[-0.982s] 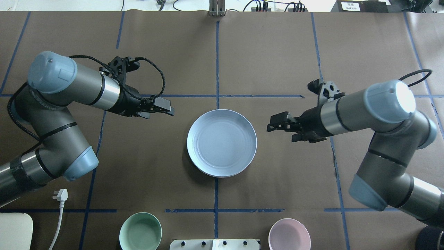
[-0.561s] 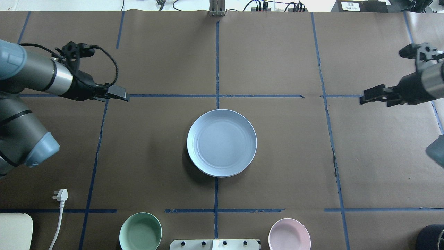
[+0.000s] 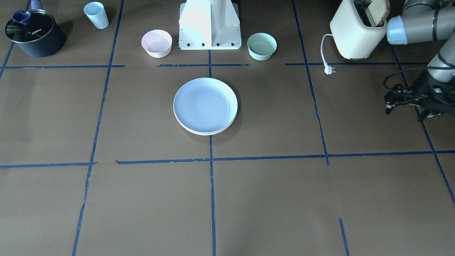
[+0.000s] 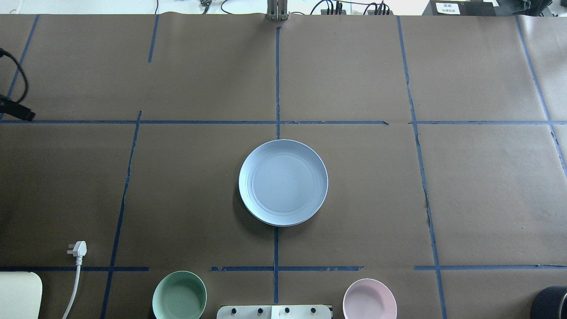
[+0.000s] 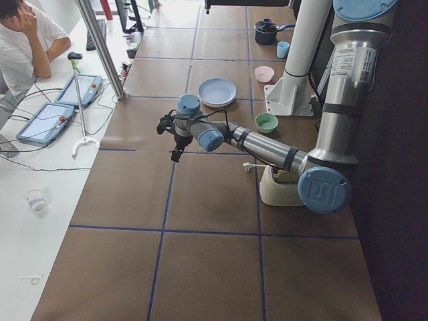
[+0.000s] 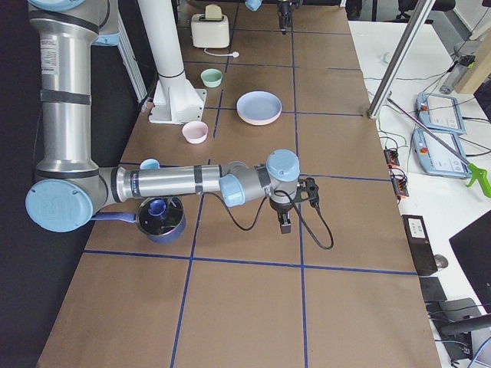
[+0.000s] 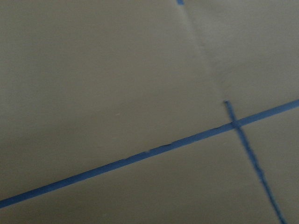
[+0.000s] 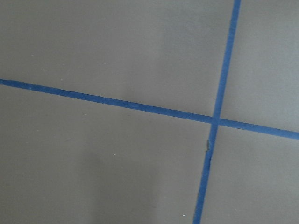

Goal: Stack three plates with pink and blue

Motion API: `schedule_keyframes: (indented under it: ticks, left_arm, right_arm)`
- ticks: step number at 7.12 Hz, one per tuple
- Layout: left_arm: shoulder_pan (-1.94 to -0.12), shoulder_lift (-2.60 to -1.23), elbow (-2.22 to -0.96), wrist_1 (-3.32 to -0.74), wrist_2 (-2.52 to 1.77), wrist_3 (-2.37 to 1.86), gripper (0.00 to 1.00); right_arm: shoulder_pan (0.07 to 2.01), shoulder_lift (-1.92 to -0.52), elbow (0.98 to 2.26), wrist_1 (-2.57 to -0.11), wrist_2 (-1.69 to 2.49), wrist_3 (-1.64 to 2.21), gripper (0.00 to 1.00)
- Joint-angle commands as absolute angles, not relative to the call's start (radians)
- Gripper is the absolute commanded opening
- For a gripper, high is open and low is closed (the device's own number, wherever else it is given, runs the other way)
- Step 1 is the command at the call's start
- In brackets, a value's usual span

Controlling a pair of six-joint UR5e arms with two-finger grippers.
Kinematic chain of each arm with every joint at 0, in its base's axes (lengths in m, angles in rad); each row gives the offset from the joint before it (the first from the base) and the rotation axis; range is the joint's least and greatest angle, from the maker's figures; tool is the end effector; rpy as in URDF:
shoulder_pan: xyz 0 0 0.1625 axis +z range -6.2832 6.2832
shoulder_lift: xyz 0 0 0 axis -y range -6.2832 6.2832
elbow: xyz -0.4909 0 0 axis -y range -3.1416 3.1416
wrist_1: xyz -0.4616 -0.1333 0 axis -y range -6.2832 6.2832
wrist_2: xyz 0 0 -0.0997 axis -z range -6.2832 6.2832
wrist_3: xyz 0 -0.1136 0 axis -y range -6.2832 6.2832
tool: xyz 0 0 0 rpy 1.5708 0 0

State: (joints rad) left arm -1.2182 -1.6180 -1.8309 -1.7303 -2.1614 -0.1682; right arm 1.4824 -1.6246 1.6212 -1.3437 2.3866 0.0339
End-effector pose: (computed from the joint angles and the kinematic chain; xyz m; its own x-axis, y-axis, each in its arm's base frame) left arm 0.1396 -0.5822 0.5526 0.7348 0.3744 -0.5656 -0.1880 0.9136 0.3604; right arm 0.0018 -0.5520 0.7081 0.6709 -0.1884 0.7172 0.0634 0.9782 0.1976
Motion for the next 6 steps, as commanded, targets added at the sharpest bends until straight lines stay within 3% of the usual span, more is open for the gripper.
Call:
schedule_keyframes:
  ticks: [1, 6]
  left_arm:
    - [-1.418, -1.553, -1.833, -1.515, -2.309, 0.091, 1.00]
    - [-1.485, -1.488, -1.813, -1.416, -2.402, 0.117, 1.00]
  right_arm:
    - [1.528, -1.623, 1.601, -1.455, 2.382, -0.101, 1.00]
    - [1.526, -1.582, 1.615, -1.512, 2.359, -0.117, 1.00]
